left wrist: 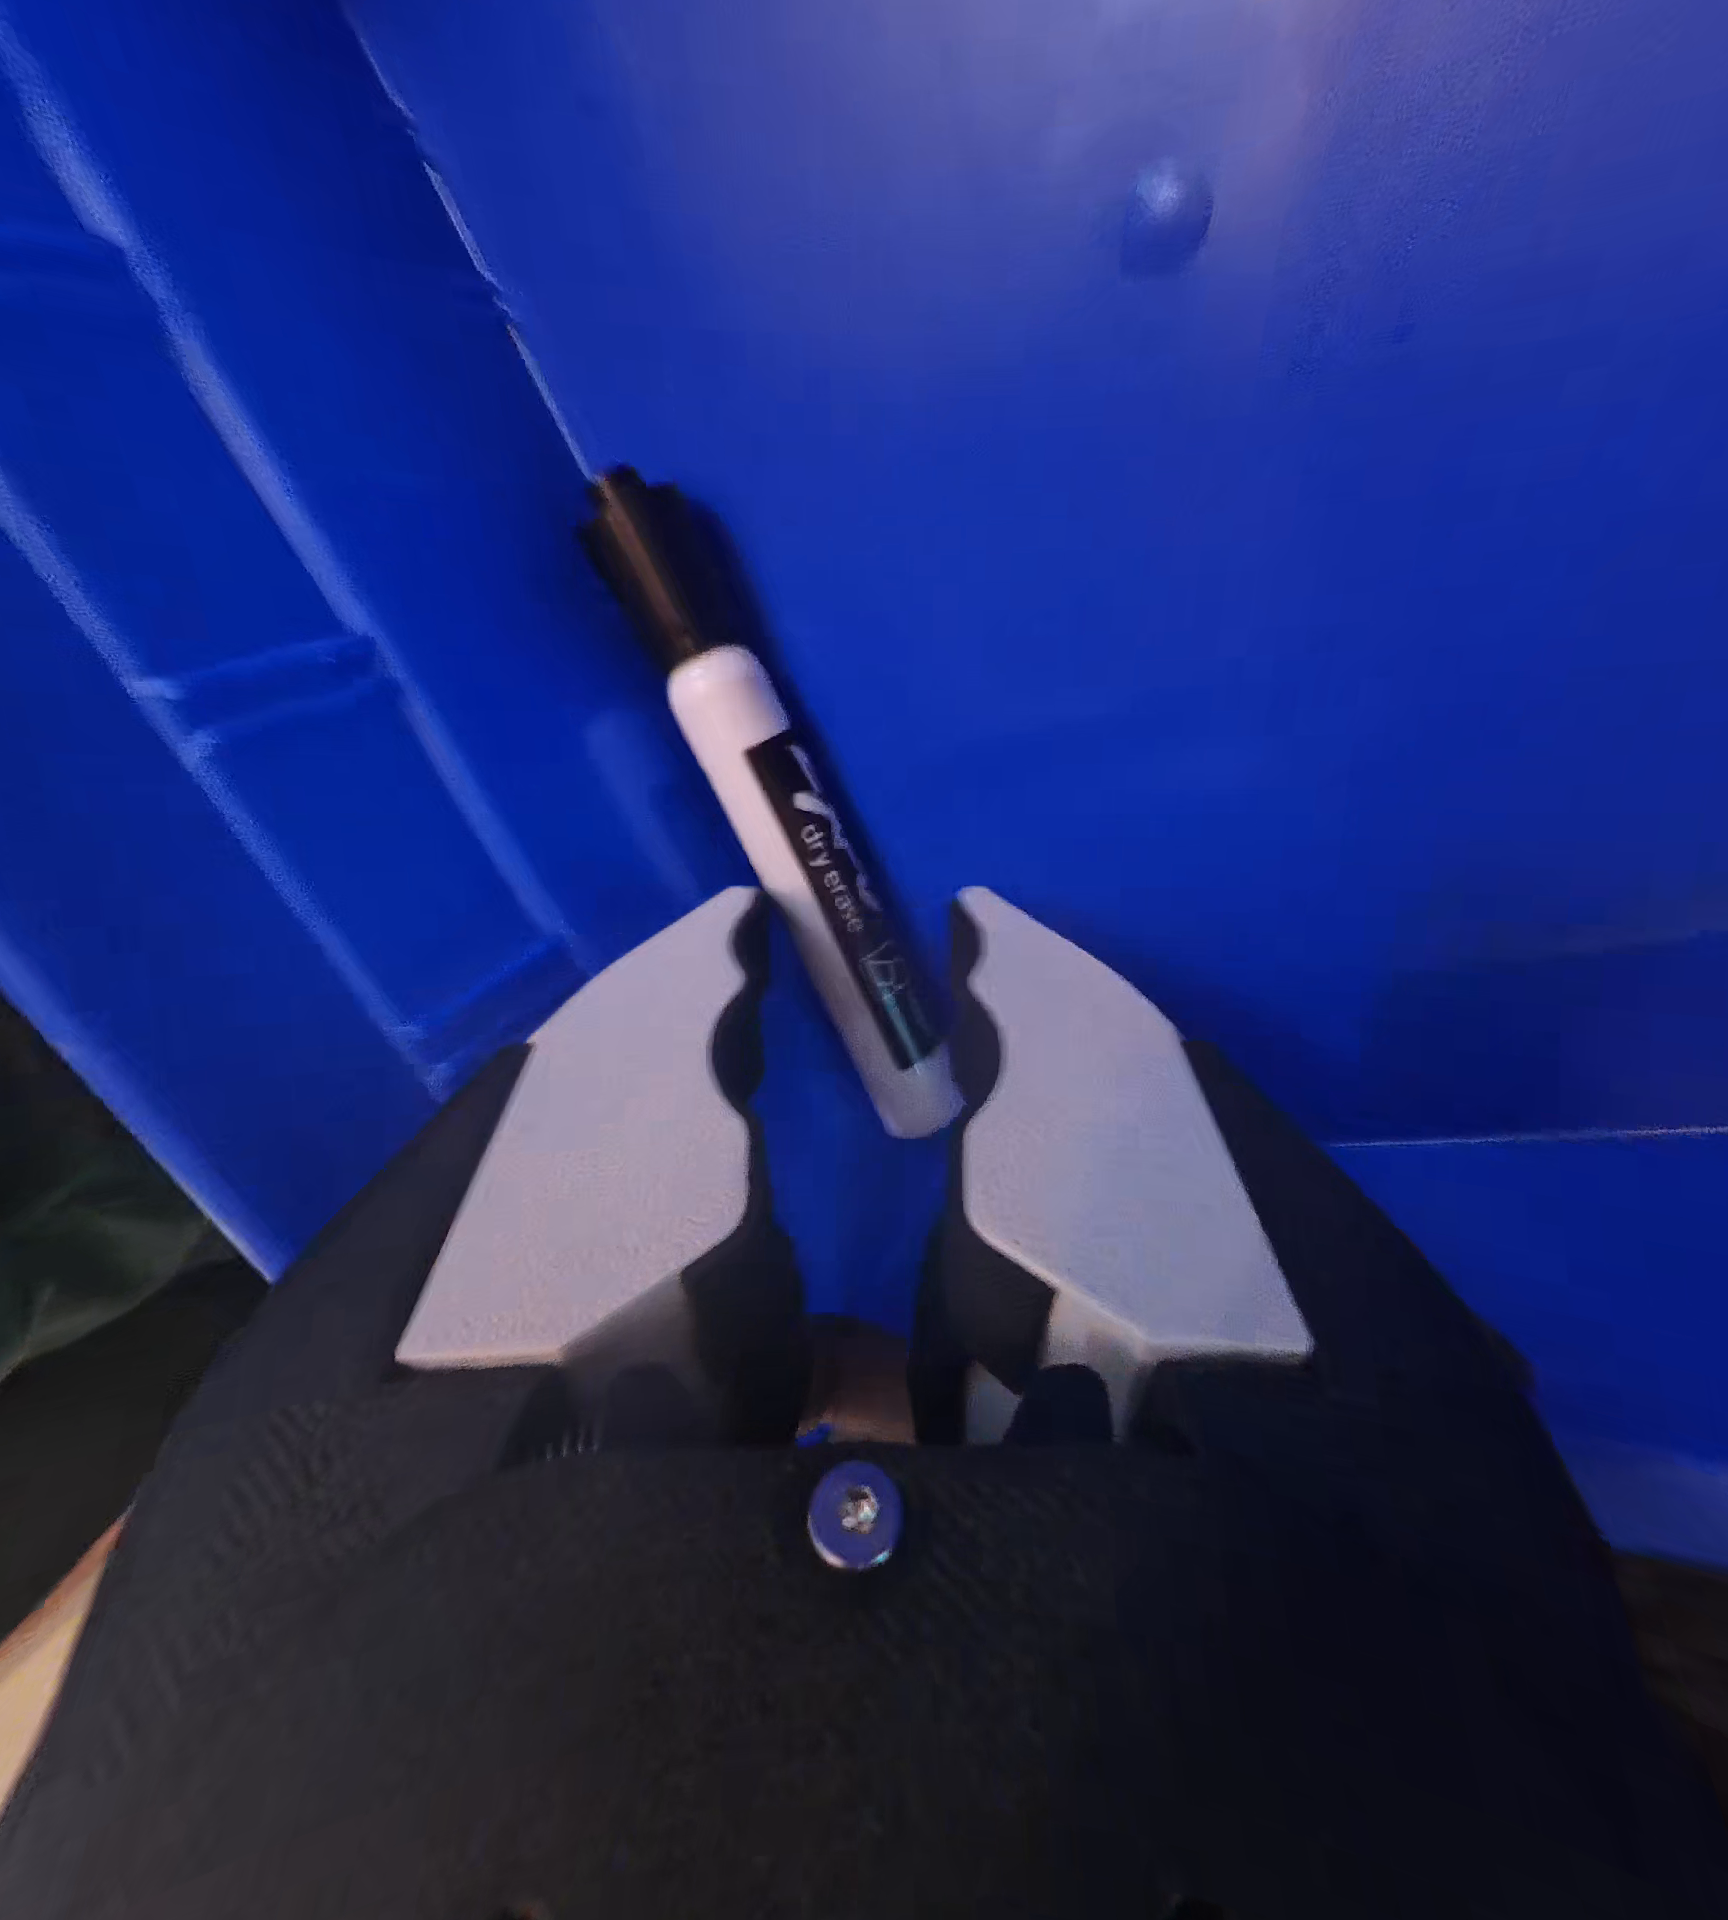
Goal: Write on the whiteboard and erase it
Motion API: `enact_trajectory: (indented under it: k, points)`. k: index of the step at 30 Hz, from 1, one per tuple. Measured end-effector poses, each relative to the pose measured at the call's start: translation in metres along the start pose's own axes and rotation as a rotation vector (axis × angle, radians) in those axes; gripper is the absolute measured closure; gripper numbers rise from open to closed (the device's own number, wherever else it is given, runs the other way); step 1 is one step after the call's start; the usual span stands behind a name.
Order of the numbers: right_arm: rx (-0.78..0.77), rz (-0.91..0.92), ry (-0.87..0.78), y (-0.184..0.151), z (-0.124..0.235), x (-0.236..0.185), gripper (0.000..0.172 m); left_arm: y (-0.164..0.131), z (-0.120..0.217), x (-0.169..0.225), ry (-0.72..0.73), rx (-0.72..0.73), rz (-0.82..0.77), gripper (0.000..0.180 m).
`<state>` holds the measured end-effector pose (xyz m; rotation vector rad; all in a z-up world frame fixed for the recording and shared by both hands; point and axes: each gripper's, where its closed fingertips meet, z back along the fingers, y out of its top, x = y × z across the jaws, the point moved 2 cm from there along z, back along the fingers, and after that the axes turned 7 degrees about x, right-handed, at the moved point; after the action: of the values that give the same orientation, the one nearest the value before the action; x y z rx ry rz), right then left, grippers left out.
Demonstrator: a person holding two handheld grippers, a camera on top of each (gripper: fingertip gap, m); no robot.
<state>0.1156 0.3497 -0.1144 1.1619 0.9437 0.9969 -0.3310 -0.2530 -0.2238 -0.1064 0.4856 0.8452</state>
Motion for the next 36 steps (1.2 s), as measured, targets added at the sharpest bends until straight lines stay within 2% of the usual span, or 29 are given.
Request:
enact_trajectory:
  k: [1,3,4,6,7,10,12,14,16,21,23,25,27,29,31,32,34,36]
  points:
    - [-0.002,0.0,0.002,-0.001,-0.001,0.0,0.116,0.0,-0.004,-0.004,0.002,-0.001,0.017,0.158]
    - [-0.008,-0.001,0.004,-0.003,-0.002,0.001,0.116,0.0,-0.004,-0.003,-0.062,0.033,0.064,0.159]
    - [-0.009,-0.004,0.003,-0.004,-0.003,0.001,0.116,0.003,-0.002,0.004,-0.137,0.069,0.073,0.159]
    - [-0.008,-0.013,0.004,-0.005,-0.004,0.003,0.116,0.005,0.01,0.034,-0.416,0.134,0.049,0.162]
    - [-0.008,-0.018,0.007,-0.006,-0.004,0.003,0.117,0.003,0.014,0.043,-0.487,0.138,0.027,0.156]
    - [-0.009,-0.025,0.01,-0.008,-0.007,0.004,0.117,0.002,0.021,0.036,-0.408,0.206,0.026,0.132]
    - [-0.014,-0.023,0.019,-0.008,-0.009,0.002,0.117,0.006,0.031,0.03,-0.389,0.27,0.059,0.131]
    - [-0.018,-0.017,0.025,-0.008,-0.012,-0.001,0.117,0.006,0.034,0.018,-0.334,0.276,0.081,0.131]
    - [-0.013,-0.013,0.033,-0.007,-0.014,-0.004,0.118,0.006,0.034,0.02,-0.383,0.255,0.061,0.132]
    - [-0.02,-0.011,0.046,-0.008,-0.015,-0.007,0.118,0.005,0.032,0.047,-0.558,0.182,-0.166,0.132]
    - [-0.019,-0.008,0.039,-0.007,-0.013,-0.006,0.118,0.007,0.03,0.055,-0.569,0.181,-0.228,0.132]
    - [-0.016,-0.01,0.032,-0.007,-0.011,-0.005,0.119,0.007,0.019,0.055,-0.506,0.141,-0.27,0.136]
    - [-0.016,-0.014,0.034,-0.007,-0.011,-0.005,0.119,0.019,0.021,0.059,-0.533,0.219,-0.263,0.162]
    - [-0.014,-0.016,0.043,-0.006,-0.01,-0.008,0.119,0.016,0.022,0.059,-0.552,0.237,-0.283,0.162]
    - [-0.007,-0.013,0.061,-0.005,-0.011,-0.014,0.119,0.02,0.029,0.056,-0.573,0.329,-0.22,0.162]
    - [-0.003,-0.012,0.076,-0.005,-0.012,-0.019,0.119,0.027,0.039,0.054,-0.595,0.425,-0.157,0.163]
    - [0.017,-0.015,0.138,-0.001,-0.017,-0.034,0.121,0.046,0.073,0.045,-0.636,0.708,-0.02,0.162]
    - [0.085,-0.037,0.264,0.009,-0.024,-0.062,0.124,0.061,0.13,0.038,-0.745,1.07,0.145,0.163]
